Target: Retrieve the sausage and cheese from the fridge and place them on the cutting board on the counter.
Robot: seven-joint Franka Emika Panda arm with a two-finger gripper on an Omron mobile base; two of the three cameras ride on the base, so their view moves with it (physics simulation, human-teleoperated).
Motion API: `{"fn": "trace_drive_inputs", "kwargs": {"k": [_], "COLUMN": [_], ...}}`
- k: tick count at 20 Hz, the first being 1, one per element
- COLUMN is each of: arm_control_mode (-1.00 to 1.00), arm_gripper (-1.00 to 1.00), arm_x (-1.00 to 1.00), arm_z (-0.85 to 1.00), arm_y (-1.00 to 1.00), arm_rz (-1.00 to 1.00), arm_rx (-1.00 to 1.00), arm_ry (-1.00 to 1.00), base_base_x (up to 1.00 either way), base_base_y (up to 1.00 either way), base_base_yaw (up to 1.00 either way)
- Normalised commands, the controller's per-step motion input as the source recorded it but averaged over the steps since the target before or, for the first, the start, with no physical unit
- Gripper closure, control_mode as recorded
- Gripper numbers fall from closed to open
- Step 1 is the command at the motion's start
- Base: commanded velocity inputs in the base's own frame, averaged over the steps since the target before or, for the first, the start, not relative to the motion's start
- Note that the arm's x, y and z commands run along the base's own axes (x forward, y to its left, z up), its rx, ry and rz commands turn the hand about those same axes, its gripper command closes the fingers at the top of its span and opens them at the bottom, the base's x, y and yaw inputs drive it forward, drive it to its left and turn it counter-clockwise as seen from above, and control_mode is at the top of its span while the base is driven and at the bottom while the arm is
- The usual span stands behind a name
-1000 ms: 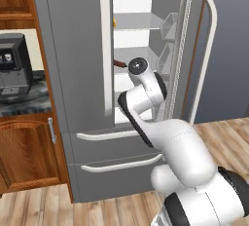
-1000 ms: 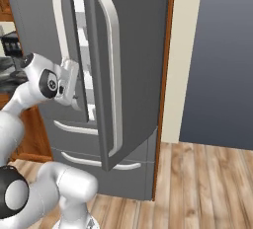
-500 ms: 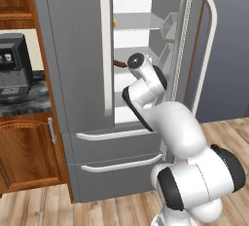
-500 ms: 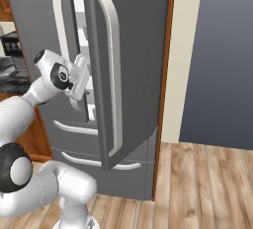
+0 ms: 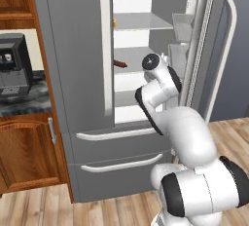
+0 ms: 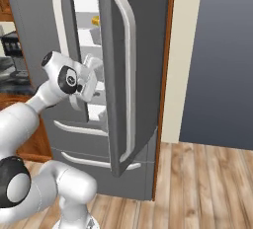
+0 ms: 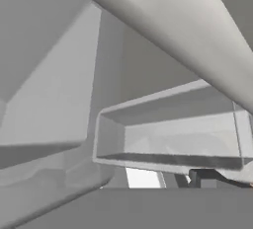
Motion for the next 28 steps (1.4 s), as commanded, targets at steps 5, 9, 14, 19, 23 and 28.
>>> {"fn": "trace_drive_inputs", "kwargs": {"k": [5,9,14,19,23,28], "arm_control_mode": [-1.00,-1.00,-1.00,-1.00,-1.00,-1.00], "arm_gripper": [-1.00,-1.00,-1.00,-1.00,-1.00,-1.00], "arm_x": [-0.46,-0.44,-0.37,-0.23,-0.13,-0.19], "arm_z": [0.13,0.09,0.06,0.02,0.00,0.00], "arm_y": [-0.76,-0.78,-0.77,-0.57,0.30,0.53], "arm_rz": [-0.02,0.00,0.00,0.01,0.27,0.57], "arm_rx": [0.01,0.02,0.01,0.00,-0.07,-0.22], "arm_ry": [-0.06,-0.01,0.00,0.01,0.12,0.30], "base_base_x": [0.00,0.00,0.00,0.00,0.00,0.00], "base_base_y": [0.00,0.00,0.00,0.00,0.00,0.00], "base_base_yaw": [0.00,0.00,0.00,0.00,0.00,0.00]}}
